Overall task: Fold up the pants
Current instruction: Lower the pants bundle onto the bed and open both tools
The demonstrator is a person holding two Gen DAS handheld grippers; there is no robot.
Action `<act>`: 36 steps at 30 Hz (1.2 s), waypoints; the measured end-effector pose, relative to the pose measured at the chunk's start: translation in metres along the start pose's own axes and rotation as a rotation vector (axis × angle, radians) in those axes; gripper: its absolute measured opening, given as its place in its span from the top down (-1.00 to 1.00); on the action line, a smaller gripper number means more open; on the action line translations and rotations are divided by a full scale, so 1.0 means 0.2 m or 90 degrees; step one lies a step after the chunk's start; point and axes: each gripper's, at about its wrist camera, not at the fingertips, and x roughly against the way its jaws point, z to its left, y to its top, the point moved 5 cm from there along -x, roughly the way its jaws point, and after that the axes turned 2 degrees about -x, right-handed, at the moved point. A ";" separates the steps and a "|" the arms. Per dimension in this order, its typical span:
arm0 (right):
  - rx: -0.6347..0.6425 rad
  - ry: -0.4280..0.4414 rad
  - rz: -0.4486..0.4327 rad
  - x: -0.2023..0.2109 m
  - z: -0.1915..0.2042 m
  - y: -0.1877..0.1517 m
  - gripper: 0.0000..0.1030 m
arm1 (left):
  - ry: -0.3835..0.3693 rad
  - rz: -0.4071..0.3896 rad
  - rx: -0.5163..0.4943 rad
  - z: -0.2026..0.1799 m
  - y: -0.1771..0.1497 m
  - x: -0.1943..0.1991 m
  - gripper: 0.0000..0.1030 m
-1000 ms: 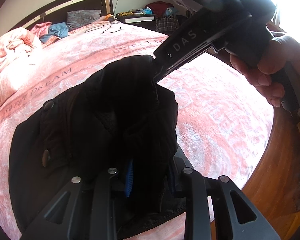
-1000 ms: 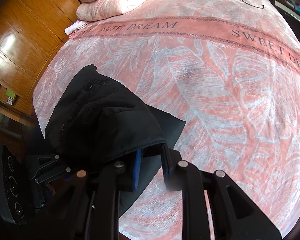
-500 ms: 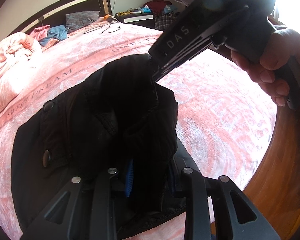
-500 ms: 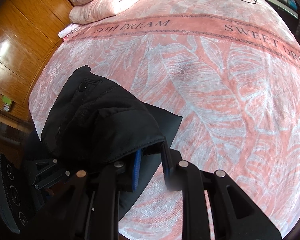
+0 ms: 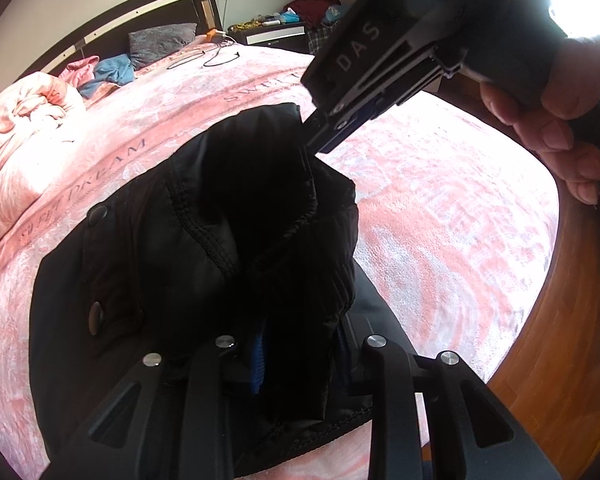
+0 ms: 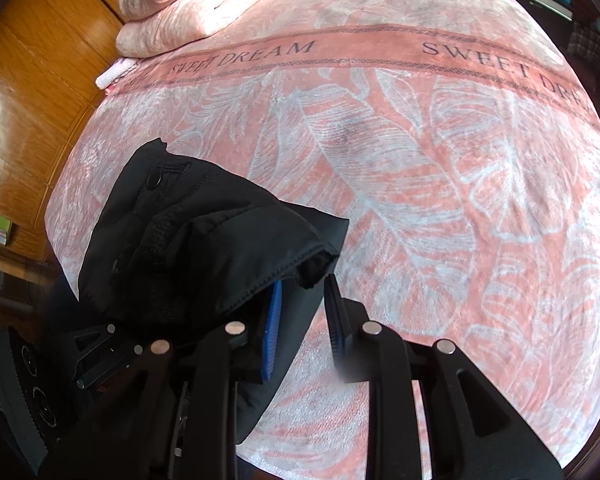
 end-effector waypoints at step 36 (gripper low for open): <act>-0.053 0.037 -0.105 0.03 0.15 0.04 0.28 | 0.059 -0.043 0.181 0.95 -0.46 0.15 -0.65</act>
